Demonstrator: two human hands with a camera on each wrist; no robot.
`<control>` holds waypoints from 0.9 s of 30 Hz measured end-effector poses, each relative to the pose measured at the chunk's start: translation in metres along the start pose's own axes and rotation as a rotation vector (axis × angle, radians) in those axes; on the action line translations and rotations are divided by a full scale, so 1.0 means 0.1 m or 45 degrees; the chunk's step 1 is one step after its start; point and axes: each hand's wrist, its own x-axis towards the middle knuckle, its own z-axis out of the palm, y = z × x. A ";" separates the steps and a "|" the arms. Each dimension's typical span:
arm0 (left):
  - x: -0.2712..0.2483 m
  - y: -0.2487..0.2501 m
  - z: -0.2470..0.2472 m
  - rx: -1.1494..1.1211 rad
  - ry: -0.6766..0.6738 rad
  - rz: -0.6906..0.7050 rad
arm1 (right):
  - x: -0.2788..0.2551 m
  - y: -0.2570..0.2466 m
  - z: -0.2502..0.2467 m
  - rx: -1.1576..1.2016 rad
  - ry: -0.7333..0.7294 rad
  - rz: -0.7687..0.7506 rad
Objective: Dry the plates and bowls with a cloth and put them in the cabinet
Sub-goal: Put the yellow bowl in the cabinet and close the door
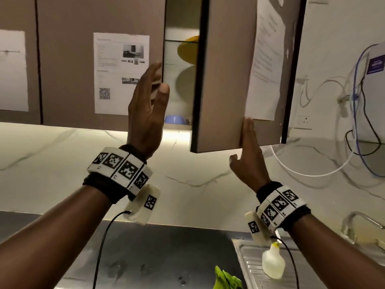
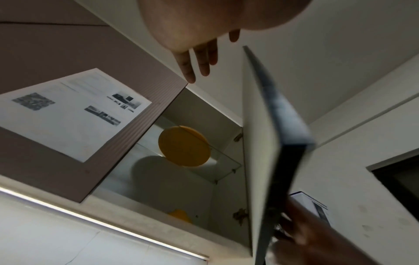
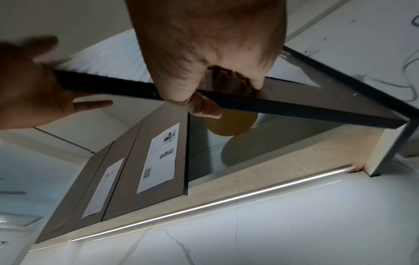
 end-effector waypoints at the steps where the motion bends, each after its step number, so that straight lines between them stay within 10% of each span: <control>1: 0.04 0.01 0.00 -0.026 -0.009 0.000 | 0.05 -0.03 0.07 -0.007 -0.017 -0.034; 7: 0.06 -0.23 -0.02 0.217 -0.152 0.022 | 0.35 -0.10 0.52 -0.129 -0.096 -0.134; 13: -0.08 -0.86 0.12 1.211 -0.729 0.397 | 0.49 -0.07 0.75 -0.243 -0.256 -0.099; 27: -0.07 -1.79 0.71 1.263 -0.932 -0.136 | 1.01 0.36 1.02 -0.492 -0.563 -0.124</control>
